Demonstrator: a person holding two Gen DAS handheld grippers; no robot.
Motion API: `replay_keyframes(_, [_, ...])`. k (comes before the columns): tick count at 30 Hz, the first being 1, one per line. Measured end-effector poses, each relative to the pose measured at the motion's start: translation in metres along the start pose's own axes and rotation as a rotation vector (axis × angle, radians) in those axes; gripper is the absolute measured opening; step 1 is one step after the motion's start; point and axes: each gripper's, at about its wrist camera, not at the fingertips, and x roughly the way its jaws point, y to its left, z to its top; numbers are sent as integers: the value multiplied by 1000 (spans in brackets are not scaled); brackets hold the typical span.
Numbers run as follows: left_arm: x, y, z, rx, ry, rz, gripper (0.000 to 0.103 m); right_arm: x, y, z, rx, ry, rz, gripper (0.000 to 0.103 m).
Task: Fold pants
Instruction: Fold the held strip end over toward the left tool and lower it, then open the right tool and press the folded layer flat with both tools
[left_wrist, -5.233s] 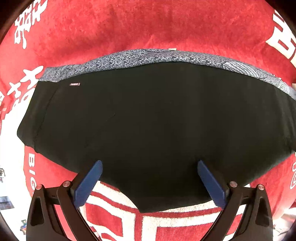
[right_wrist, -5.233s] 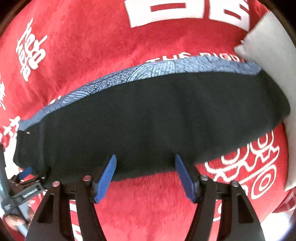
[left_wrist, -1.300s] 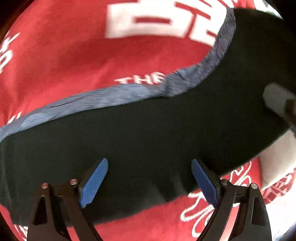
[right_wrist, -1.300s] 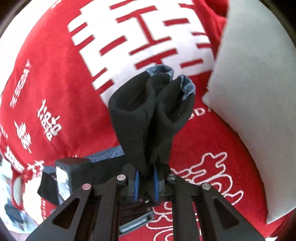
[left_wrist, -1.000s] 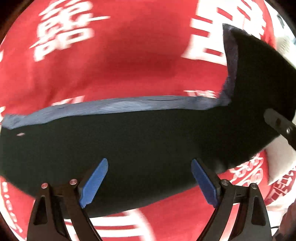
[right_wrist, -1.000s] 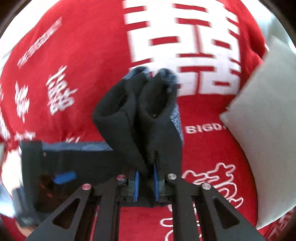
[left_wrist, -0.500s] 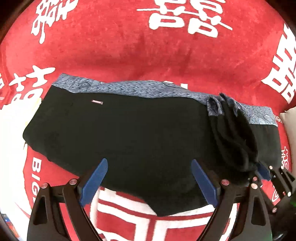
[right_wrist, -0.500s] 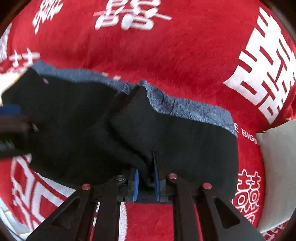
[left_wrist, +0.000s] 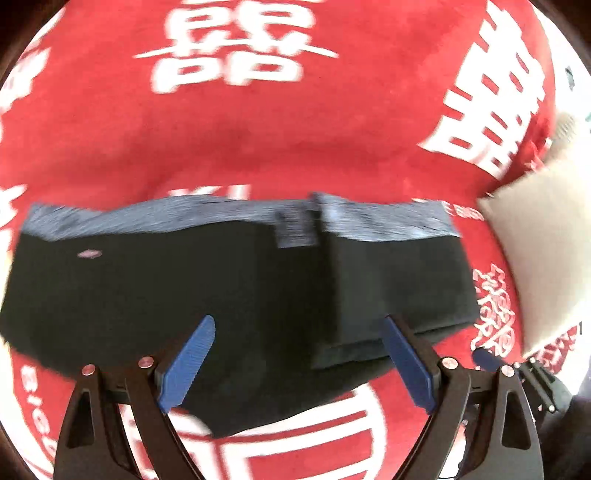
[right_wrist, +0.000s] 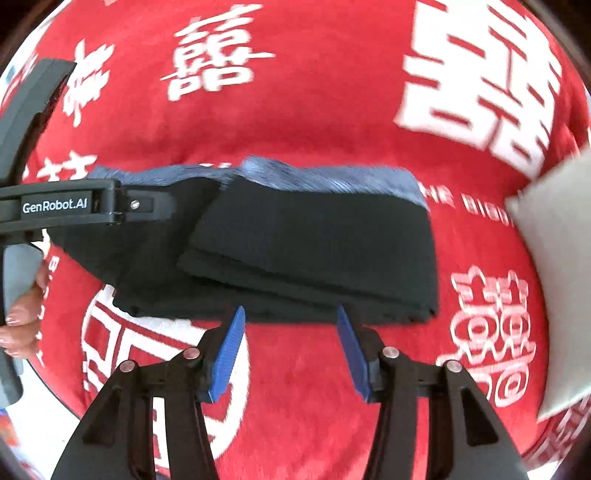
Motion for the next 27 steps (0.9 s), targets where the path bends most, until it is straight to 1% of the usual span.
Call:
replay_keyframes(4, [23, -20, 9, 39, 42, -20, 92, 4, -18, -10, 82, 37, 22, 56])
replay_keyframes(5, [27, -21, 8, 43, 49, -22, 89, 3, -21, -10, 95, 39, 28, 54])
replay_keyframes(6, [30, -23, 10, 47, 61, -29, 74, 3, -24, -11, 105, 38, 34, 51])
replay_keyframes(7, [35, -24, 11, 51, 88, -35, 62, 3, -26, -13, 114, 38, 44, 49])
replay_keyframes(8, [39, -24, 12, 50, 116, -35, 57, 3, -28, -15, 121, 38, 49, 46])
replay_keyframes(9, [44, -24, 10, 47, 146, -36, 48, 3, -30, -16, 131, 40, 56, 42])
replay_keyframes(10, [49, -24, 10, 47, 171, -33, 37, 3, -32, -16, 138, 43, 62, 40])
replay_keyframes(12, [53, -24, 9, 49, 187, -26, 33, 3, -36, -17, 147, 45, 67, 36])
replay_keyframes(13, [52, -25, 9, 50, 184, -30, 19, 3, -37, -16, 148, 44, 68, 35])
replay_keyframes(14, [49, -25, 9, 49, 181, -41, 17, 2, -39, -16, 150, 42, 68, 34])
replay_keyframes(16, [43, -25, 9, 41, 171, -69, 17, 1, -41, -15, 153, 43, 69, 33])
replay_keyframes(18, [32, -27, 8, 54, 158, -80, 17, 0, -44, -14, 159, 49, 72, 33])
replay_keyframes(20, [20, -27, 1, 82, 143, -71, 17, -3, -46, -13, 163, 49, 71, 32])
replay_keyframes(22, [18, -25, -10, 108, 153, -34, 6, -4, -48, -13, 161, 49, 73, 32])
replay_keyframes(23, [22, -24, -14, 115, 163, -16, 6, -3, -49, -13, 157, 54, 75, 32])
replay_keyframes(24, [30, -18, -21, 107, 181, 12, 6, -1, -48, -13, 152, 59, 76, 32])
replay_keyframes(25, [35, -12, -25, 91, 195, 23, 6, 3, -47, -14, 147, 68, 76, 32])
replay_keyframes(27, [42, 0, -31, 45, 196, 20, 6, 9, -46, -14, 143, 84, 80, 32])
